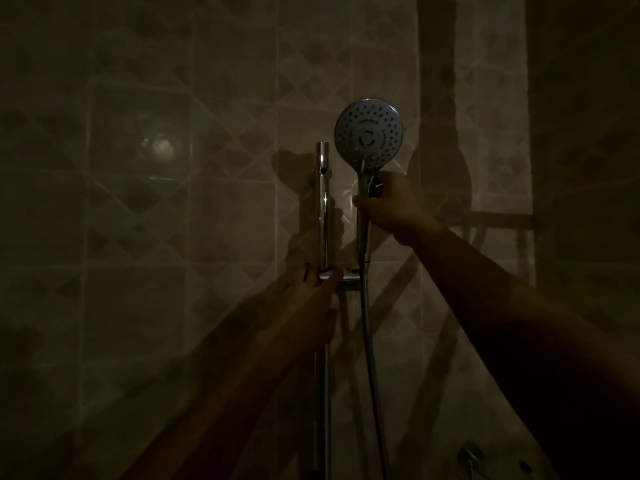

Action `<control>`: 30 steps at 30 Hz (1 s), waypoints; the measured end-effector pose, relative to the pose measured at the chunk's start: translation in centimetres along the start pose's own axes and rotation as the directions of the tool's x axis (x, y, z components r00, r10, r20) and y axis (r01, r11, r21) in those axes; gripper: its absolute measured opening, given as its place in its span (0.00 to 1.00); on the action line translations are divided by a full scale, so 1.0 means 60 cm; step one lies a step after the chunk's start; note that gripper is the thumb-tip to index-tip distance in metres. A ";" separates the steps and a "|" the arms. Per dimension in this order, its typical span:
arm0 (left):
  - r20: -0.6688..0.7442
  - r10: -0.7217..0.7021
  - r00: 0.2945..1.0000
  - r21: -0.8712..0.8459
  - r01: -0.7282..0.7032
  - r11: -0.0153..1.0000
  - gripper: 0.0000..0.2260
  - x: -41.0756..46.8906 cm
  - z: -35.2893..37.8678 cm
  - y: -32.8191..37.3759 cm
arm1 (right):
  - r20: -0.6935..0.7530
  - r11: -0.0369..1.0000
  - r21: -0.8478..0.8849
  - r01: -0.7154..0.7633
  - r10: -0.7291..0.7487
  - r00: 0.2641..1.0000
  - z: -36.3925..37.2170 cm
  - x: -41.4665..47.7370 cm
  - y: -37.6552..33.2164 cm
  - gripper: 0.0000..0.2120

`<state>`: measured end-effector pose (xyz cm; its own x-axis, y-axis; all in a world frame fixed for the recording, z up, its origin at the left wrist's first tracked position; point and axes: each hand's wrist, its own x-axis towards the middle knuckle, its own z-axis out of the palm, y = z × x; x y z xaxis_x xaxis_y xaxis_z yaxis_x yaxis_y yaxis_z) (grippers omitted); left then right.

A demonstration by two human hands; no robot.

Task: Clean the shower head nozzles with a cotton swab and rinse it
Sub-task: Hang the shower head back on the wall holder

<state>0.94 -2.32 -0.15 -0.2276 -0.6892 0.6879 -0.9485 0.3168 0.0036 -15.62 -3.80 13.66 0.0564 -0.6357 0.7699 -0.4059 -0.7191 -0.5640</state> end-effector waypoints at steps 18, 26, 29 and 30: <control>0.026 0.011 1.000 0.052 -0.012 0.999 0.38 -0.005 0.015 -0.013 | 0.009 0.999 0.017 -0.030 0.030 1.000 0.035 0.001 0.000 0.18; -0.041 0.076 0.996 0.037 -0.075 0.997 0.32 -0.011 0.004 -0.004 | -0.009 0.999 -0.029 0.022 -0.022 1.000 0.061 -0.035 0.051 0.18; -0.025 0.079 0.997 0.027 -0.078 0.997 0.33 -0.014 0.000 -0.001 | 0.007 1.000 0.000 0.031 -0.031 1.000 0.062 -0.031 0.065 0.16; -0.023 0.088 0.996 0.025 -0.087 0.996 0.32 -0.016 -0.002 -0.001 | 0.015 1.000 0.010 0.023 -0.024 1.000 0.063 -0.032 0.067 0.16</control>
<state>1.26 -1.59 -0.75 -0.3046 -0.6434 0.7023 -0.9304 0.3588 -0.0747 -13.94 -6.53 8.77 0.0799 -0.6228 0.7783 -0.3953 -0.7366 -0.5488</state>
